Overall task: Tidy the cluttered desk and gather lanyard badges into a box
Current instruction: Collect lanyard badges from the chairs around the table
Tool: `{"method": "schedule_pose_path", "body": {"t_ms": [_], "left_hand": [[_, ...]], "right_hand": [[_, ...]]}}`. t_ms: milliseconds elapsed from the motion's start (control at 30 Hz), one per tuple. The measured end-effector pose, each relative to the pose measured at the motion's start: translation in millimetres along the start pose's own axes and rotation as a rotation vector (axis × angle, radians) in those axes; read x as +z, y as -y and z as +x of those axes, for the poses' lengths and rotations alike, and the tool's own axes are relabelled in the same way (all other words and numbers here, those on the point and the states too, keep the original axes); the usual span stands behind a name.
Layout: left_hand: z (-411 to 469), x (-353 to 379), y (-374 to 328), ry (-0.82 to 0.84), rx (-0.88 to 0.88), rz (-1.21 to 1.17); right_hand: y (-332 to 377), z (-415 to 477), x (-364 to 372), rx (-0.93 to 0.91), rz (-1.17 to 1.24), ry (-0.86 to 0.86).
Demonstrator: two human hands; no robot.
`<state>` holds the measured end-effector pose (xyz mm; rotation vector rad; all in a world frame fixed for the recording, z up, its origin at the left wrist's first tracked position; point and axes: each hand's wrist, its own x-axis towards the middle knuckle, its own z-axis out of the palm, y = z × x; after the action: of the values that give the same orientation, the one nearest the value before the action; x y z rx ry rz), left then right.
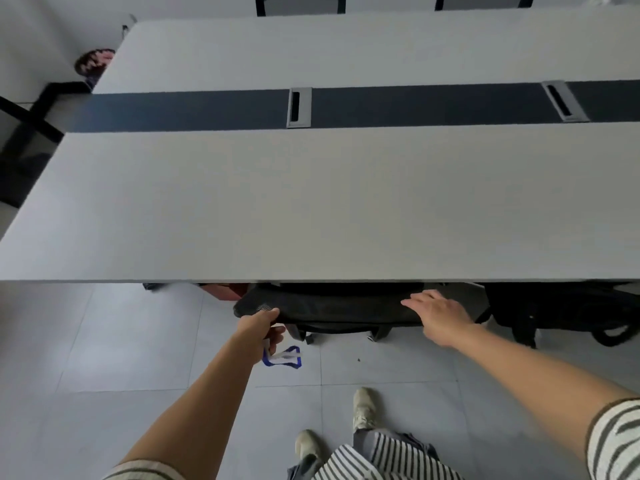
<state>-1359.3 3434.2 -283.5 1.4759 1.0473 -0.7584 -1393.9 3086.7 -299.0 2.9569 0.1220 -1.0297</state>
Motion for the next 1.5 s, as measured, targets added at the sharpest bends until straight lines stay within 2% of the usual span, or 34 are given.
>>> {"method": "schedule_pose_path", "body": {"t_ms": [167,267,467,633,700,800,1067,1300,1500], "left_hand": [[-9.3,-16.0,4.9,0.02,0.067,0.17],[-16.6,-35.5,9.0,0.005,0.116,0.216],[-32.3,-139.7,11.0,-0.156,0.226,0.064],[-44.8,-270.0,39.3,-0.309,0.271,-0.064],[-45.2,-308.8,46.9,-0.338,0.277,-0.097],[-45.2,-400.1,58.9,-0.393,0.291,-0.154],[-36.4,-572.3,58.7,-0.489,0.299,-0.233],[15.9,-668.5,9.4,-0.468,0.309,-0.274],[74.9,-765.2,-70.0,-0.474,0.332,-0.263]], "right_hand": [[8.5,3.2,-19.7,-0.114,-0.153,0.132],[44.0,7.4,-35.0,-0.246,-0.138,0.16],[174.5,30.9,-81.8,-0.471,-0.064,0.053],[307.9,48.2,-105.8,-0.624,-0.142,-0.026],[347.3,53.4,-114.2,-0.642,-0.148,-0.048],[446.3,58.9,-125.4,-0.677,-0.132,-0.075],[638.7,59.8,-145.6,-0.718,-0.093,0.01],[748.8,127.1,-181.2,-0.701,-0.089,-0.018],[854.1,226.0,-234.3,-0.652,-0.013,-0.058]]}}
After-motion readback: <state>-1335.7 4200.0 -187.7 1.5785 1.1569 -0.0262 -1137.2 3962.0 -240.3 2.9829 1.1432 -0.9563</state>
